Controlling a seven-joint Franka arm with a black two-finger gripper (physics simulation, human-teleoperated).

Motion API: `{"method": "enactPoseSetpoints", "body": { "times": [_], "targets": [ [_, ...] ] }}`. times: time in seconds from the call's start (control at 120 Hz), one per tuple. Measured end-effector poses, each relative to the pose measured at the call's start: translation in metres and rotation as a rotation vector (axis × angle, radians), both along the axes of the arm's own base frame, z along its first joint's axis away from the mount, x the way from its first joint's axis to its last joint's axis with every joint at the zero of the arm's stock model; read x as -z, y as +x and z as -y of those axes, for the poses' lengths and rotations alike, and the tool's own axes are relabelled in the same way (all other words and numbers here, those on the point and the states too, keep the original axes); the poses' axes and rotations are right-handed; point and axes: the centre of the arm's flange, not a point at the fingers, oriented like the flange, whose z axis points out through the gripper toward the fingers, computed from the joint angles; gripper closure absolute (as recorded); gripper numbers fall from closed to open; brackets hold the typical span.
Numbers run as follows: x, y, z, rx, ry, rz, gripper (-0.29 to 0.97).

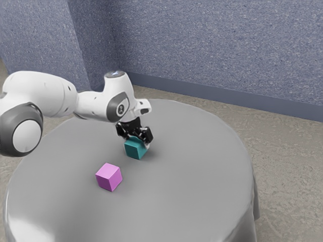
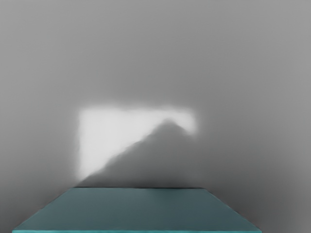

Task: Pick up the blue block with one arm, and put the blue block on the pink block with one arm

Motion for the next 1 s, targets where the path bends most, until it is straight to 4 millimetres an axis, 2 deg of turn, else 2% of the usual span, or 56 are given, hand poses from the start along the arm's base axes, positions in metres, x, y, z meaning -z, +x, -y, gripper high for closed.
{"method": "enactPoseSetpoints", "body": {
  "times": [0.2,0.342,0.45,0.517,0.592,0.667,0.842,1.0],
  "targets": [
    [0.005,-0.003,-0.002,0.006,-0.002,-0.008,0.01],
    [-0.003,-0.006,0.004,0.013,0.002,-0.003,0.24],
    [-0.002,-0.011,0.005,0.010,0.006,-0.012,0.31],
    [-0.026,-0.026,0.012,0.013,0.008,-0.003,0.34],
    [-0.066,-0.062,0.016,0.000,0.007,0.012,0.34],
    [-0.084,-0.088,0.012,-0.023,0.011,0.013,0.34],
    [-0.085,-0.130,-0.005,-0.095,0.015,-0.025,0.34],
    [-0.077,-0.147,-0.010,-0.138,0.015,-0.052,0.34]
  ]
}}
